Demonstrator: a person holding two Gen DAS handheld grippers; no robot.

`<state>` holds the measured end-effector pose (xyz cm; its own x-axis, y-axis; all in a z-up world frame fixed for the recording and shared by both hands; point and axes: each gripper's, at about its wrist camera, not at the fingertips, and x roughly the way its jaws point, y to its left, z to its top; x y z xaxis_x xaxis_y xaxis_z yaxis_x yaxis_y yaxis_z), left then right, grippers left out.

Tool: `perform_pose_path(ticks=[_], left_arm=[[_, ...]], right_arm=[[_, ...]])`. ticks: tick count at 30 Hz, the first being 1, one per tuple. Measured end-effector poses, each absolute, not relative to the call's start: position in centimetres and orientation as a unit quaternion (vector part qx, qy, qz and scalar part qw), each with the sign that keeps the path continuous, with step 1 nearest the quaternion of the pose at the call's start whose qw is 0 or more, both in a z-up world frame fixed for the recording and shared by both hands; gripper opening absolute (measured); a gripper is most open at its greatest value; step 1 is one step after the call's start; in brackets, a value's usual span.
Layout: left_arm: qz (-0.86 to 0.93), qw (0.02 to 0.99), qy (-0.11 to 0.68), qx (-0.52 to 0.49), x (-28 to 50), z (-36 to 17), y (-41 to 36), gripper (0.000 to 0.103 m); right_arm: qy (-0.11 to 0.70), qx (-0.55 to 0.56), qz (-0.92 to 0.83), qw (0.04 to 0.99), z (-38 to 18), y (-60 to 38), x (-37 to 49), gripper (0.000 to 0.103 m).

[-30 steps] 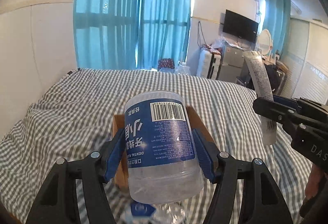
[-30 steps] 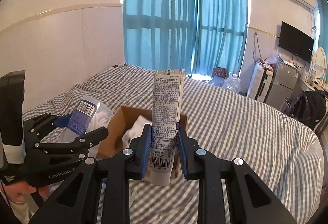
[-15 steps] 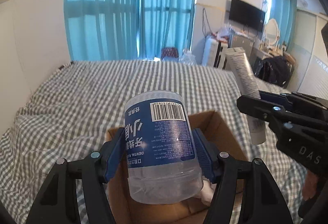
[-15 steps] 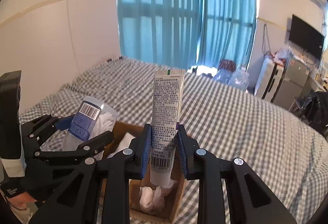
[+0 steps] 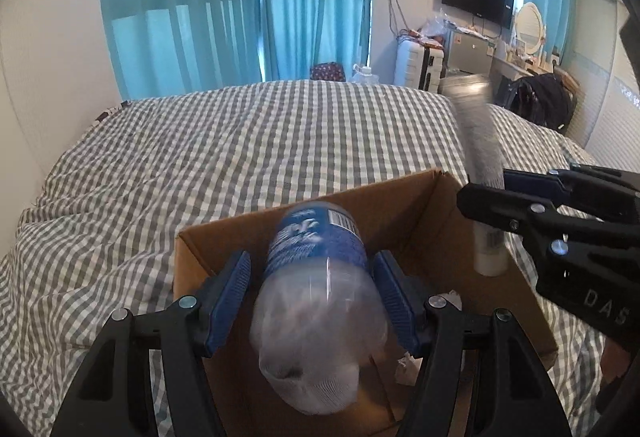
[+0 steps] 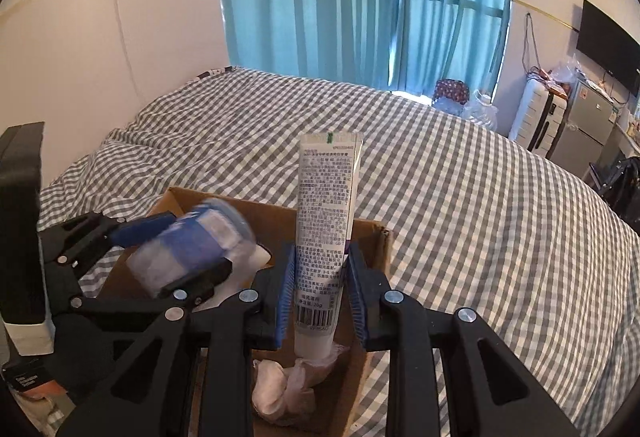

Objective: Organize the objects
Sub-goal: 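Carry the jar and tube over the box and release both inside, then grasp the grey-green clip hanger with the right tool while the left tool grasps the white figurine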

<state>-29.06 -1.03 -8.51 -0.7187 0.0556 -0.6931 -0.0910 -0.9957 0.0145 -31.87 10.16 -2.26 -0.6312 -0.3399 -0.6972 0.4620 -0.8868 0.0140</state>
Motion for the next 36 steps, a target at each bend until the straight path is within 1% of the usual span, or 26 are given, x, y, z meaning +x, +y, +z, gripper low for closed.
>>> perform_pose_path(ticks=[2, 3, 5, 7, 8, 9, 11, 13, 14, 15, 17, 24, 27, 31, 36], left_arm=[[0.928, 0.035, 0.023, -0.371, -28.8, -7.8, -1.1, 0.067], [0.928, 0.03, 0.024, -0.37, -28.4, -7.4, -1.1, 0.068], [0.93, 0.02, 0.023, -0.367, -27.6, -6.8, -1.2, 0.072], [0.931, 0.016, 0.018, -0.364, -26.4, -5.9, -1.4, 0.073], [0.932, 0.014, 0.016, -0.361, -25.7, -5.3, -1.5, 0.074], [0.934, 0.011, 0.014, -0.356, -25.0, -4.7, -1.5, 0.079], [0.939, 0.006, 0.008, -0.343, -23.1, -3.3, -1.6, 0.085], [0.944, 0.009, 0.001, -0.329, -20.9, -1.9, -1.6, 0.085], [0.947, 0.009, -0.002, -0.322, -19.8, -1.3, -1.6, 0.087], [0.949, 0.009, -0.003, -0.315, -18.5, -0.7, -1.5, 0.093], [0.953, 0.004, -0.003, -0.304, -16.5, 0.2, -1.3, 0.099], [0.96, -0.003, -0.005, -0.281, -10.3, 1.4, -1.7, 0.099], [0.96, -0.013, -0.002, -0.28, -8.3, 0.6, -1.9, 0.099], [0.956, -0.011, -0.015, -0.293, -5.9, -1.6, -2.5, 0.099], [0.951, -0.029, -0.017, -0.308, -3.8, -5.5, -3.3, 0.099]], right_arm=[[0.09, 0.359, -0.903, 0.218, -1.9, 10.3, -31.6, 0.027], [0.092, 0.353, -0.906, 0.213, -1.6, 10.5, -31.2, 0.03], [0.092, 0.348, -0.911, 0.203, -0.8, 10.9, -30.5, 0.048], [0.09, 0.336, -0.917, 0.196, 0.7, 11.4, -29.1, 0.054], [0.091, 0.331, -0.919, 0.194, 1.4, 11.6, -28.5, 0.055], [0.093, 0.323, -0.922, 0.191, 2.3, 12.0, -27.6, 0.055], [0.095, 0.31, -0.928, 0.182, 4.0, 12.9, -25.9, 0.062], [0.096, 0.298, -0.933, 0.174, 5.6, 13.6, -24.0, 0.062], [0.098, 0.294, -0.935, 0.172, 6.4, 13.9, -22.8, 0.063], [0.1, 0.29, -0.936, 0.171, 7.1, 14.2, -21.8, 0.063], [0.1, 0.282, -0.94, 0.166, 8.1, 15.0, -19.6, 0.064], [0.093, 0.266, -0.945, 0.166, 9.3, 16.3, -11.6, 0.067], [0.089, 0.267, -0.946, 0.162, 8.7, 16.5, -9.2, 0.067], [0.058, 0.287, -0.941, 0.171, 7.0, 16.5, -6.7, 0.067], [0.067, 0.299, -0.937, 0.169, 3.8, 15.5, -4.4, 0.067]])
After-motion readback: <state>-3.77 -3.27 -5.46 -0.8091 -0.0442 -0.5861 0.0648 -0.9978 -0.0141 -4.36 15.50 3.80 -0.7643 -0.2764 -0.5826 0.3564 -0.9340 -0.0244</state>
